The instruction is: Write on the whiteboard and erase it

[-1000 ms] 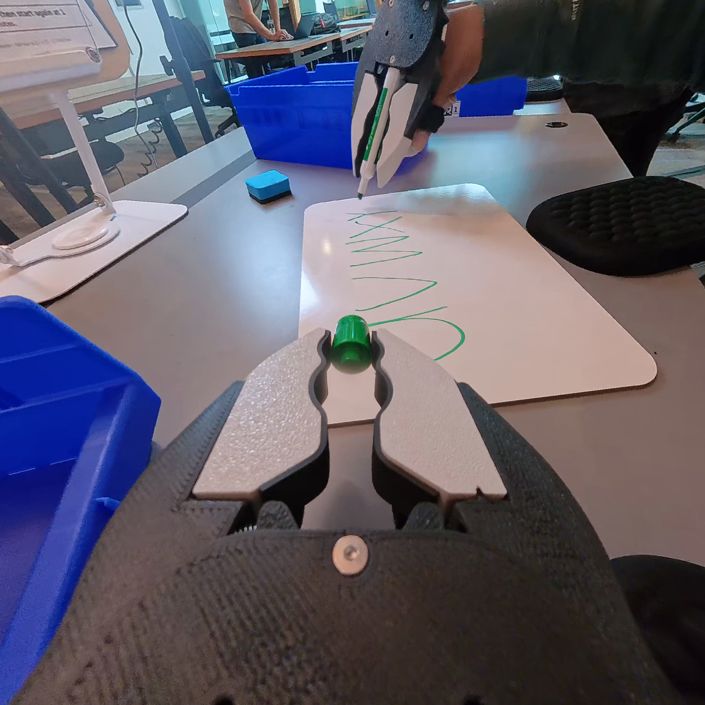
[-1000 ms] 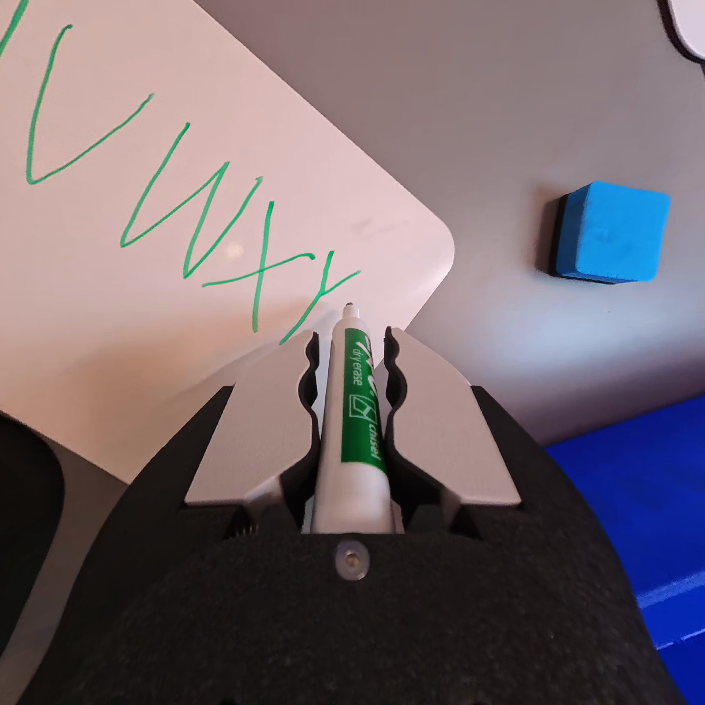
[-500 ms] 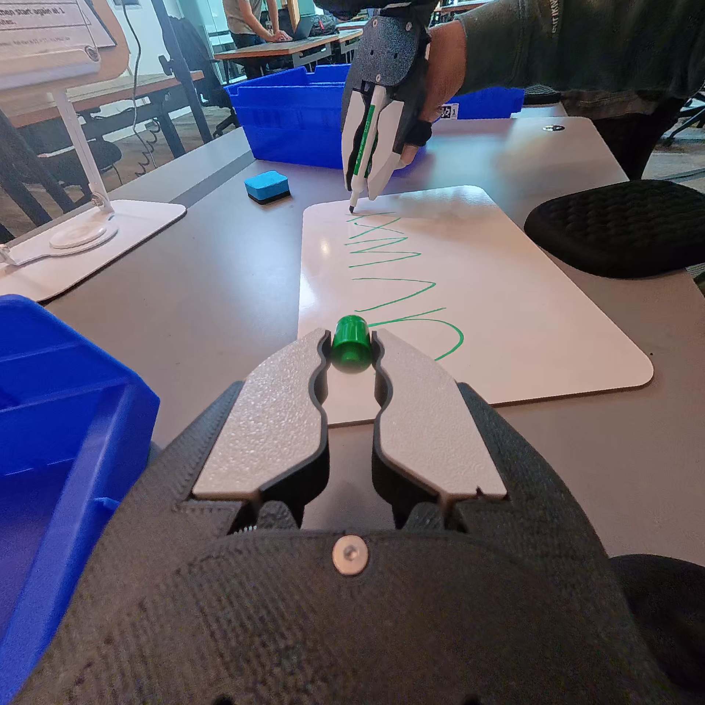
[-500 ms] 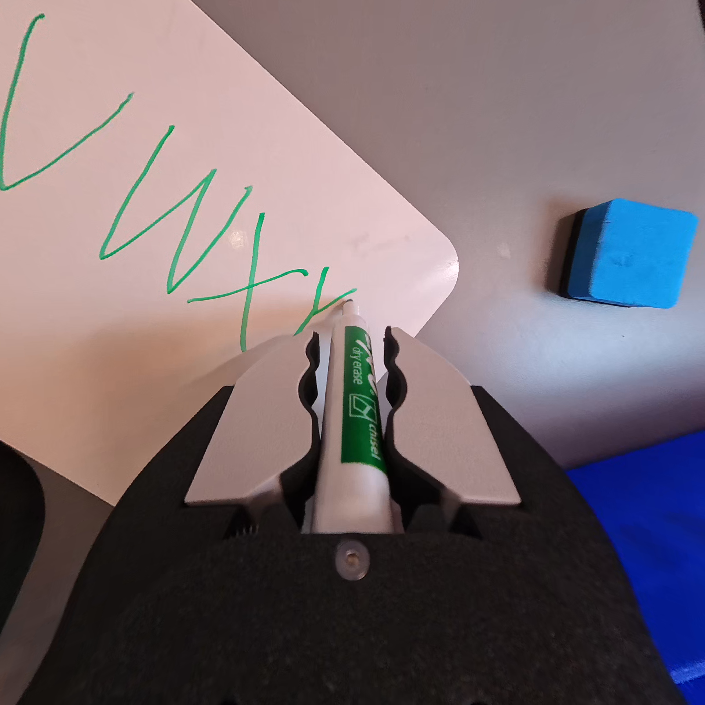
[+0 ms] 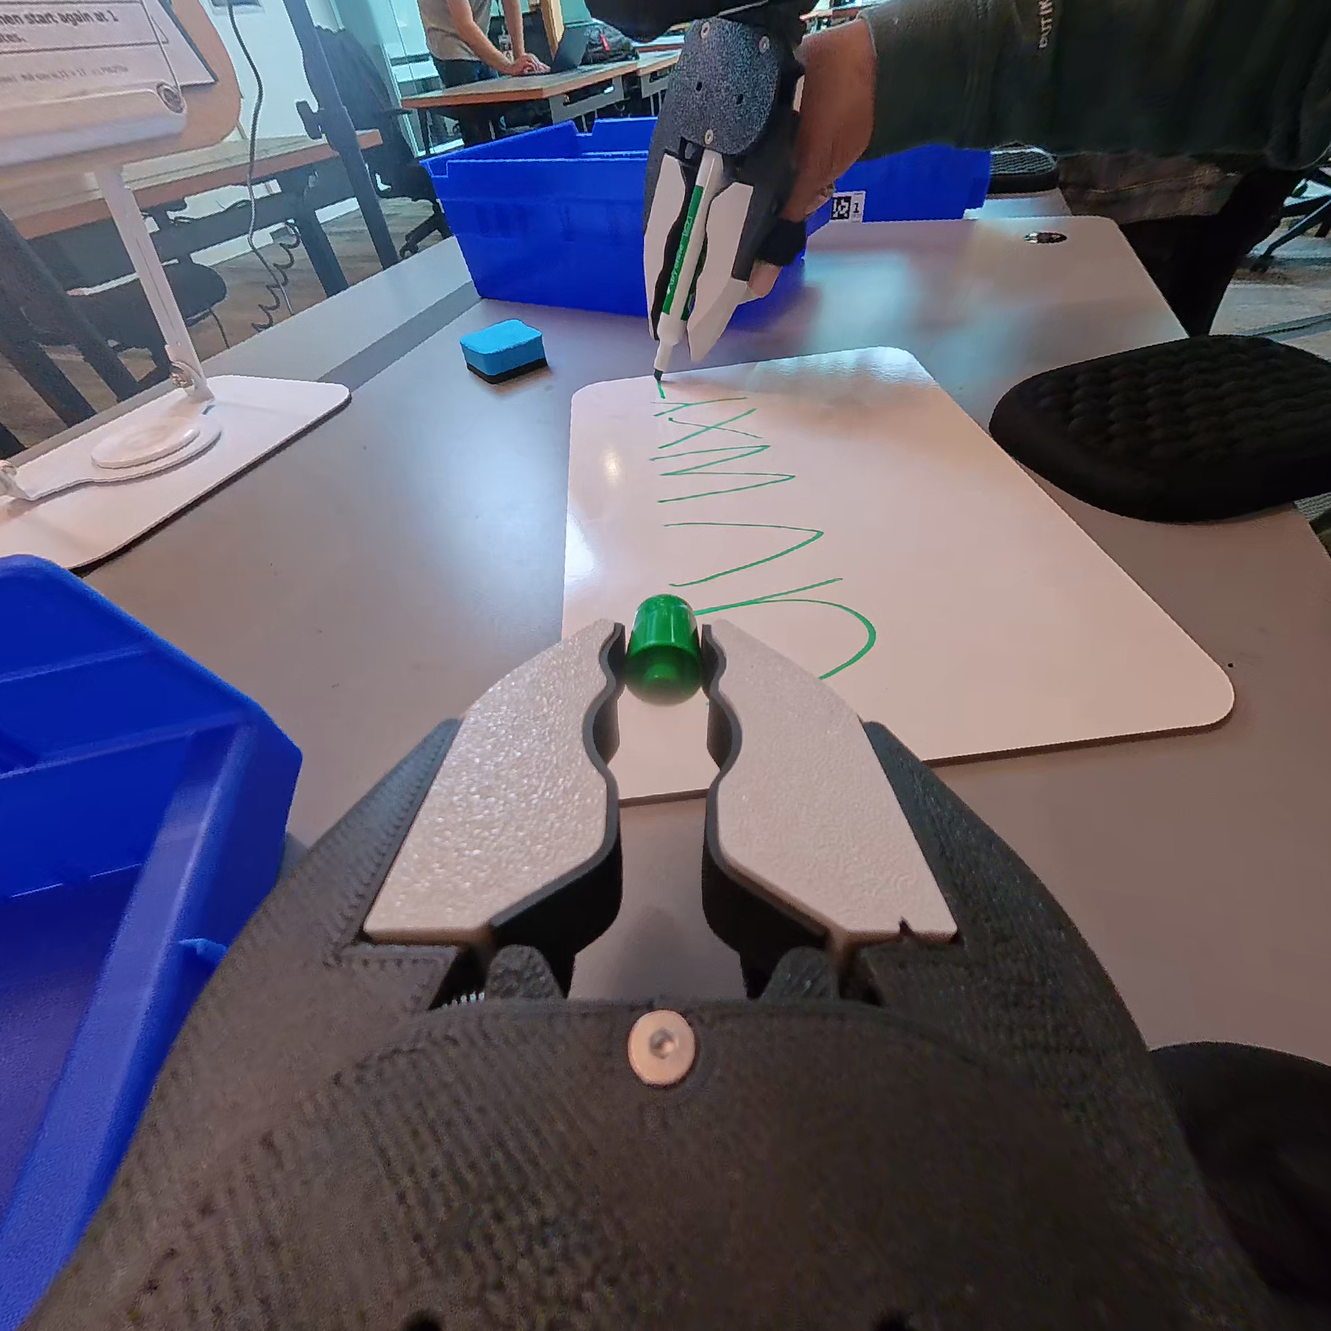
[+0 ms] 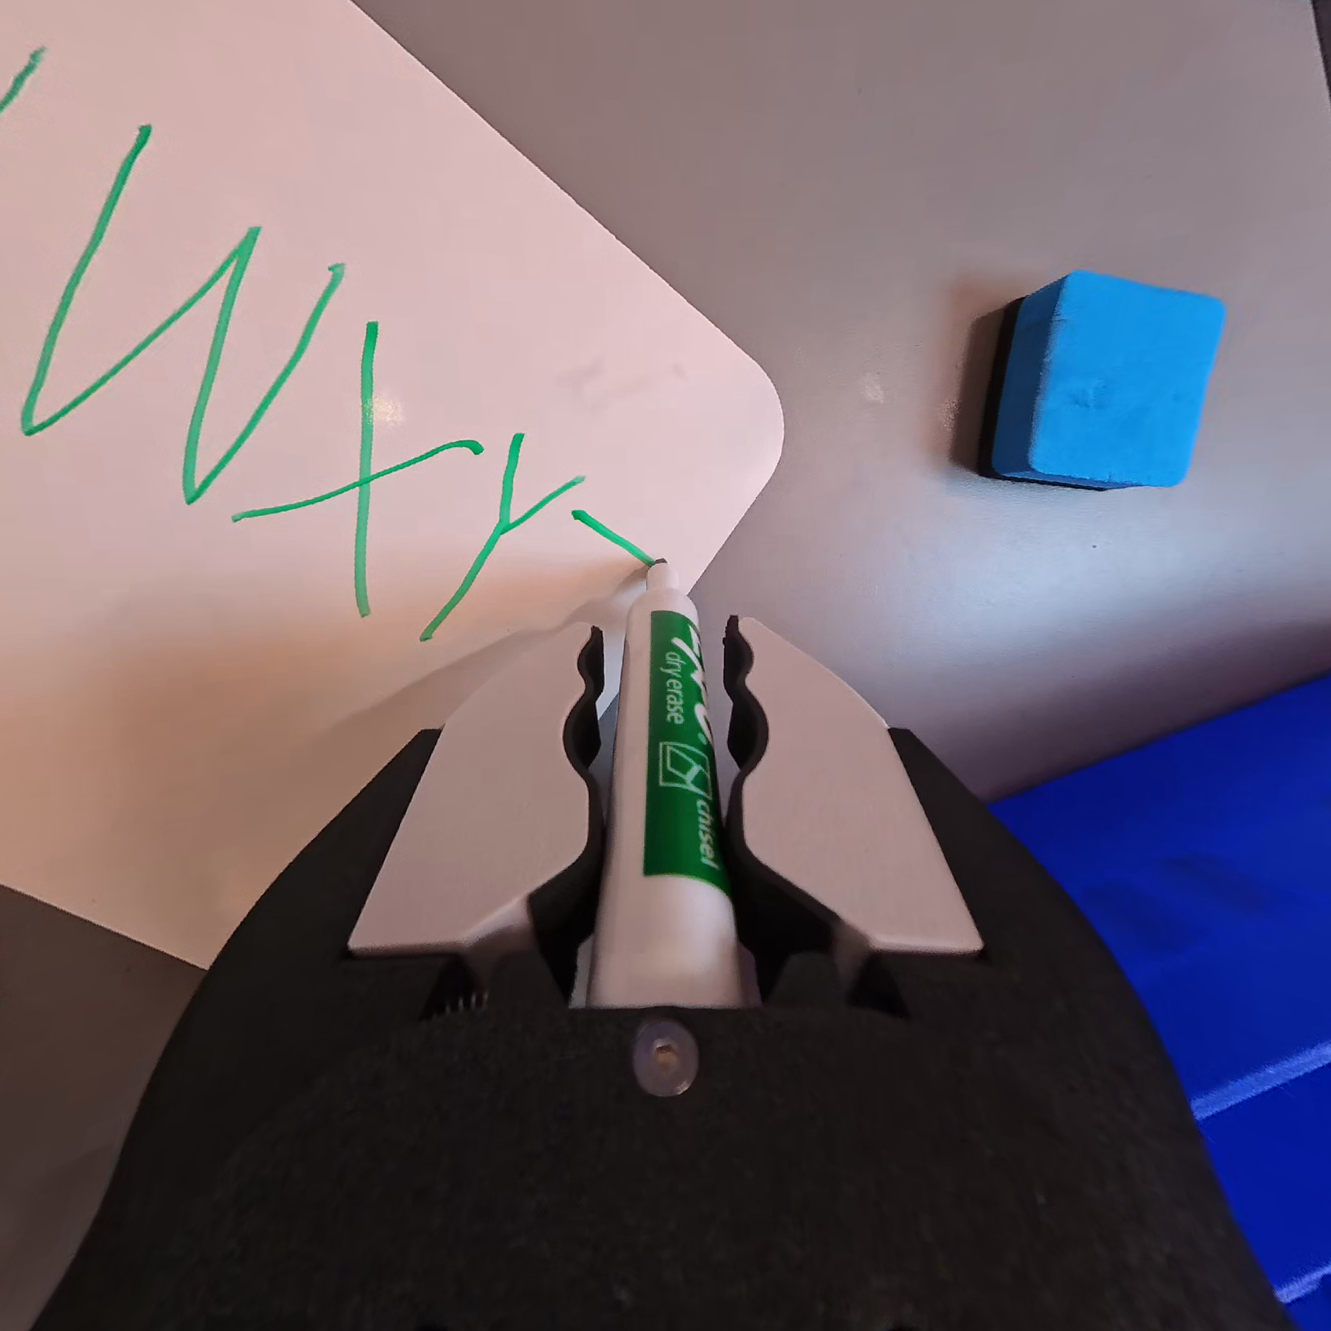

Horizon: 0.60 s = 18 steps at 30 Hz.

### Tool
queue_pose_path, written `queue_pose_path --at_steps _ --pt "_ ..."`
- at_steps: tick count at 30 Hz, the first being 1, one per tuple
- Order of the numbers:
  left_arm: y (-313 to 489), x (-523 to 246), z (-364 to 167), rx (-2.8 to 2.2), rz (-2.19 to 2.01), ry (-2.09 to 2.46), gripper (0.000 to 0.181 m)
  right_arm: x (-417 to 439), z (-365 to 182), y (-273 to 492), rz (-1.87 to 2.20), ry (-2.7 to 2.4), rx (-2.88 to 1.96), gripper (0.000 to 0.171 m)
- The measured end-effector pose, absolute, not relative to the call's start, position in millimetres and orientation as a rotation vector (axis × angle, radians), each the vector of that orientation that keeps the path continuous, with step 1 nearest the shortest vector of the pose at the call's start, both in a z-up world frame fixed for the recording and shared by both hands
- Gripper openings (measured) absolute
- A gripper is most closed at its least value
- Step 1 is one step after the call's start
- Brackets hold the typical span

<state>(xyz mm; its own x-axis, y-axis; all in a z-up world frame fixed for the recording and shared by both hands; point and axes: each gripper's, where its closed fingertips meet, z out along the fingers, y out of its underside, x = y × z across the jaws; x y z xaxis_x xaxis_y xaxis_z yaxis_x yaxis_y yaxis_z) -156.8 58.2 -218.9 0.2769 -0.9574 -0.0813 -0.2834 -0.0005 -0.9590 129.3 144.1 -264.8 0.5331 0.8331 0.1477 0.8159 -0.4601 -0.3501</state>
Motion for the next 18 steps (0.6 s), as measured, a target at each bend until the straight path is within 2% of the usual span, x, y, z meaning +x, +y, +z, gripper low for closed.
queue_pose_path --at_steps 18 --pt "59 -155 -220 -1.502 -0.805 1.215 0.020 109 -265 95 0.139 -1.488 -2.390 0.033"
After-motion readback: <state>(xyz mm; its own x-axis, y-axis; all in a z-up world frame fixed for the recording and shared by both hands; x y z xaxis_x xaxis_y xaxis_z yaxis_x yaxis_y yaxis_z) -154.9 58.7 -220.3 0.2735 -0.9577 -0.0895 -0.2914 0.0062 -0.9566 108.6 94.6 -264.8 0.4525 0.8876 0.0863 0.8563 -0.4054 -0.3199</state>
